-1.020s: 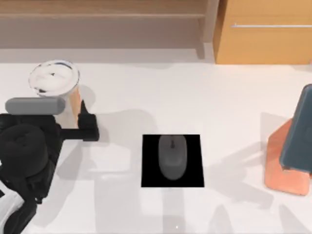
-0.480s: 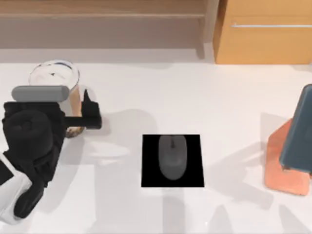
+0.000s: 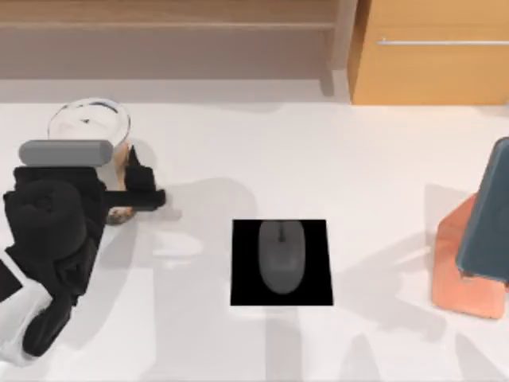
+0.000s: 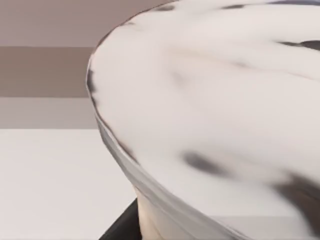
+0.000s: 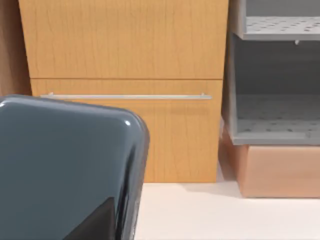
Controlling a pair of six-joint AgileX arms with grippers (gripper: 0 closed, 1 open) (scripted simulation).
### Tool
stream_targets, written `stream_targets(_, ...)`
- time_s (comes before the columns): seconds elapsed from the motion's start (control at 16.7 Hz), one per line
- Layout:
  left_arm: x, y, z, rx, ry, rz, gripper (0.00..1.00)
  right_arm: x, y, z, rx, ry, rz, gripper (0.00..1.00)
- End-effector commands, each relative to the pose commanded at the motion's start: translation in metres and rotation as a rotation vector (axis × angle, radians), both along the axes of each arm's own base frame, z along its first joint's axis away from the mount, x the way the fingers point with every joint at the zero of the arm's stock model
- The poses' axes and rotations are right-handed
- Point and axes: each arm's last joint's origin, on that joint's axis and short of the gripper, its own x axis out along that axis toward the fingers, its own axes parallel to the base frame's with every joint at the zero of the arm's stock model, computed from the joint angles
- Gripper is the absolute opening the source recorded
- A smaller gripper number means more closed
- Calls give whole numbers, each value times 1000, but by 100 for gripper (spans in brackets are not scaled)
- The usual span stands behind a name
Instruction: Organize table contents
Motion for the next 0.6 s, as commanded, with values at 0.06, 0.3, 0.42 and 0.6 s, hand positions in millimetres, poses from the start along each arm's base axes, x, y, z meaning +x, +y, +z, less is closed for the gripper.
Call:
stream_targets(0.06,0,0,0,0,0,0,55,0,0,0,0,0,0,100)
stream_targets(0.3,0,0,0,0,0,0,25,0,0,0,0,0,0,100)
stream_targets(0.42,0,0,0,0,0,0,10,0,0,0,0,0,0,100)
stream_targets(0.6,0,0,0,0,0,0,0,0,0,0,0,0,0,100)
